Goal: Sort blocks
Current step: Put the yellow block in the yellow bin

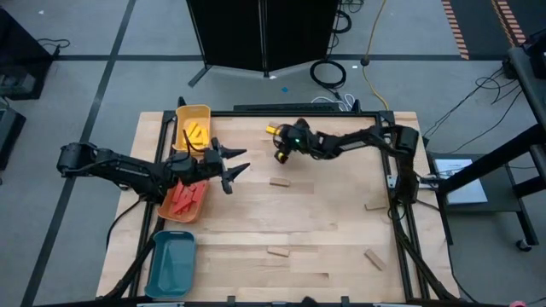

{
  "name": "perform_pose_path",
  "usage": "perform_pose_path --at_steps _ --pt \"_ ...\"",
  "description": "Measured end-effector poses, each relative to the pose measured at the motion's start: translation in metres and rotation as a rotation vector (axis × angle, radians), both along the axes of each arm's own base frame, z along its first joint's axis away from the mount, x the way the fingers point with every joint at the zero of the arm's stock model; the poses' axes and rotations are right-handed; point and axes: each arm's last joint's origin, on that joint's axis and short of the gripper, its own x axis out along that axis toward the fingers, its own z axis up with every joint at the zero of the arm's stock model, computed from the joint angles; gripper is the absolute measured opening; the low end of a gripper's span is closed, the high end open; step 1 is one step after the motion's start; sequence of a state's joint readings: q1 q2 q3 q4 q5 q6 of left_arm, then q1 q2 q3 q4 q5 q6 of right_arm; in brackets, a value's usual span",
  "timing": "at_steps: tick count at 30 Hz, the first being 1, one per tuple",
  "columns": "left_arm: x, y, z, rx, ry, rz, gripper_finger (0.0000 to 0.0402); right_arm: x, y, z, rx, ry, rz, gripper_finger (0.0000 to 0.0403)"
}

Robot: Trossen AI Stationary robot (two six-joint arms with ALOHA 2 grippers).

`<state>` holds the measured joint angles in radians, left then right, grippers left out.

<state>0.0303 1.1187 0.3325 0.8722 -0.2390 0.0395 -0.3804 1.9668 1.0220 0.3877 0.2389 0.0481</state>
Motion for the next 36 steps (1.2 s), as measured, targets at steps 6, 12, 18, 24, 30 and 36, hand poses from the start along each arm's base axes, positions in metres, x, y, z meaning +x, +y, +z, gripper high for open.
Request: perform_pose_path --at_steps 6,12,18,24,30,36 --pt "0.000 0.000 -0.004 -0.007 0.038 -0.001 0.0217 0.024 -0.017 0.006 0.057 0.069 -0.124 0.0150" --pt "0.000 0.000 -0.005 -0.009 0.052 -0.002 0.0217 0.042 -0.026 0.012 0.118 0.123 -0.163 0.0040" --pt "0.000 -0.003 -0.004 -0.008 0.041 -0.016 0.0217 0.040 -0.033 0.010 0.177 0.173 -0.292 0.0004" --pt "0.000 -0.003 -0.004 -0.008 0.040 -0.018 0.0217 0.031 -0.042 0.003 0.284 0.202 -0.301 0.0001" --pt "0.000 -0.003 -0.003 -0.014 0.031 -0.018 0.0217 0.030 -0.043 0.003 0.327 0.190 -0.280 0.0000" --pt "0.000 -0.003 -0.003 -0.032 0.024 -0.020 0.0217 0.030 -0.043 0.002 0.336 0.192 -0.268 0.0000"
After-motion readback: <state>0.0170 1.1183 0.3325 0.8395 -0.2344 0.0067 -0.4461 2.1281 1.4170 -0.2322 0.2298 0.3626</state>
